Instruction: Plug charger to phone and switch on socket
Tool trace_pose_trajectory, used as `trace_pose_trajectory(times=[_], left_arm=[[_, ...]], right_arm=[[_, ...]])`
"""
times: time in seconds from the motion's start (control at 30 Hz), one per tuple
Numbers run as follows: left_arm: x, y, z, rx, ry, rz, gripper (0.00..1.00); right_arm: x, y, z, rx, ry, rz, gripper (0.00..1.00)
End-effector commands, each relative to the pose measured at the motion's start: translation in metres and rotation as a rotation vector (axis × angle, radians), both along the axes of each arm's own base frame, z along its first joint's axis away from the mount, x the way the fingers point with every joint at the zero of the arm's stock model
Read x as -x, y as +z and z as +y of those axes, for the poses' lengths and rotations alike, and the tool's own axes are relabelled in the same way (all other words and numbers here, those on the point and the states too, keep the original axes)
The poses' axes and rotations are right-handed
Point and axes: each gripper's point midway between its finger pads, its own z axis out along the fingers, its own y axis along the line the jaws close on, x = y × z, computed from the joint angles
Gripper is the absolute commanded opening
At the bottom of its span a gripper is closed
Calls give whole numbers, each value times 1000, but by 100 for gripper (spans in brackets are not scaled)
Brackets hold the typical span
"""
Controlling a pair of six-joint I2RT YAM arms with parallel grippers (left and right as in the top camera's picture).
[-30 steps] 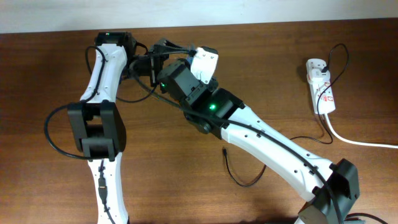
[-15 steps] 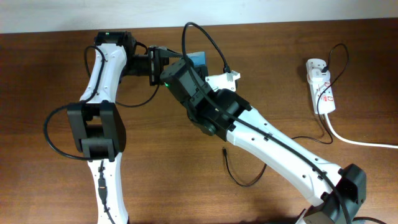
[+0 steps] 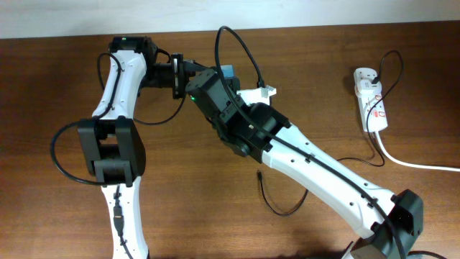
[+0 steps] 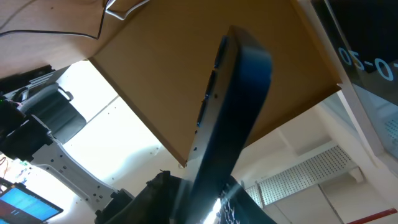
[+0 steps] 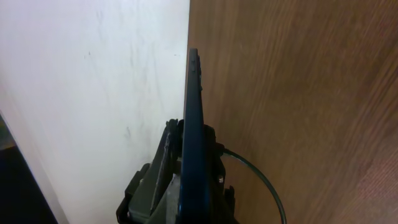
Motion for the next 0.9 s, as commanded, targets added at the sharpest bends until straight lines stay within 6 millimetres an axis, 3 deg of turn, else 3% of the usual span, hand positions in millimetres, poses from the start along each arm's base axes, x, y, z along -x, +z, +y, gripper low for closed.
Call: trace_pose_trajectory(times=[0.0,0.17,0.27,0.3,0.33,0.37,0.43,0.47,0.53,0.57,0.63,0.73,0.8,0.83,0.87], left_arm=[[3,26,1,18,6,-59,28],[3,26,1,17,6,-60,19],[3,26,1,17,6,-60,6],[3,26,1,18,6,-60,0],[3,26,1,17,6,-60,0],[3,26,1,18,6,-60,0],[3,26,1,17,6,-60,0],[3,26,1,17,6,-61,0],[2,25,1,18,6,-73,0],[2,25,1,17,5,-82,0],[-1,24,1,19,5,-122,0],[-7,24,1,21,4,-198,0],[-13,9,1,-61,-6,-282,0],[-19,-5,3,-140,-12,-348,0],[-24,-8,3,-153,-16,-454,0]], right_arm=[[4,28,0,-56,17,-39,4],[4,28,0,-56,16,-39,4],[4,28,0,-56,17,-39,4],[4,28,0,-56,17,-39,9],[4,28,0,-56,17,-39,21],[4,28,0,-56,17,-39,26],[4,28,0,-55,16,-39,55],[4,28,-1,-54,15,-40,61],[3,29,-3,-34,10,-50,87],[1,31,-8,2,1,-69,90],[-5,37,-27,151,-21,-127,98],[3,41,-53,225,-48,-103,98],[16,45,-96,300,-79,-41,98],[27,50,-129,485,0,7,98],[31,53,-151,646,94,40,98]])
